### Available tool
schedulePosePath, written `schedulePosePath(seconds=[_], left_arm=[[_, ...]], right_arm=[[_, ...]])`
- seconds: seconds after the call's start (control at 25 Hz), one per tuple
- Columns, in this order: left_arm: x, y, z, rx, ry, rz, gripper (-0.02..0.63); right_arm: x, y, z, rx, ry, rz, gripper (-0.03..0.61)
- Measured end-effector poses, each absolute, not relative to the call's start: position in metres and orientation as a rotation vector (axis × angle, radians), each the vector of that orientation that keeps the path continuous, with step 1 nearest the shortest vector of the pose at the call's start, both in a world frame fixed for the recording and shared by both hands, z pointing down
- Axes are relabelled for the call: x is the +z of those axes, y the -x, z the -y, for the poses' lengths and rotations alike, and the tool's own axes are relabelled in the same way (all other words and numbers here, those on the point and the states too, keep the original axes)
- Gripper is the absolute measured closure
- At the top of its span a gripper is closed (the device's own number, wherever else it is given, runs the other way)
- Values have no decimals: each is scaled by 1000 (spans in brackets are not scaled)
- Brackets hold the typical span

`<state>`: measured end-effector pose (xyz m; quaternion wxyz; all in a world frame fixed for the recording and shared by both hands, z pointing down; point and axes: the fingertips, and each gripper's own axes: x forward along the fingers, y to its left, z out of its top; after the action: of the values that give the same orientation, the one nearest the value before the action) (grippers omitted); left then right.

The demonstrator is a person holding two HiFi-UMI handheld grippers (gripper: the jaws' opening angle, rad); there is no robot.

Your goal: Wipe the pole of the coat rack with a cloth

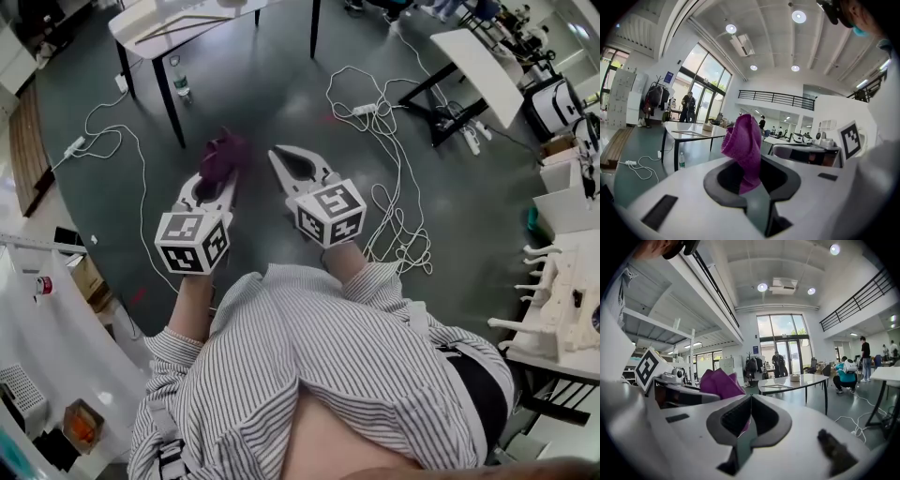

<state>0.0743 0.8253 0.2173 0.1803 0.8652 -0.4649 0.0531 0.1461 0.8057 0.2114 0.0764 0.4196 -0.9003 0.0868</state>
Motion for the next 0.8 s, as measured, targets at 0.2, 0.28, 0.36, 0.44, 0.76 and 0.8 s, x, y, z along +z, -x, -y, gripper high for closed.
schedulePosePath(seconds=[0.2, 0.28, 0.36, 0.44, 0.76, 0.8], left_arm=[[226, -64, -815, 120, -2404, 1293, 520], [235, -63, -810, 116, -2372, 1278, 520], [240, -62, -800, 121, -2362, 1274, 520], [244, -62, -783, 108, -2356, 1273, 520], [249, -70, -680, 75, -2340, 1329, 520], [248, -71, -664, 74, -2334, 1339, 520]], right_arm=[[219, -135, -800, 272, -1282, 2673, 563], [224, -130, -796, 288, -1280, 2670, 563], [229, -127, -785, 325, -1275, 2681, 563], [234, -127, -767, 334, -1269, 2690, 563], [238, -127, -654, 405, -1220, 2767, 563], [236, -125, -637, 402, -1195, 2776, 563]])
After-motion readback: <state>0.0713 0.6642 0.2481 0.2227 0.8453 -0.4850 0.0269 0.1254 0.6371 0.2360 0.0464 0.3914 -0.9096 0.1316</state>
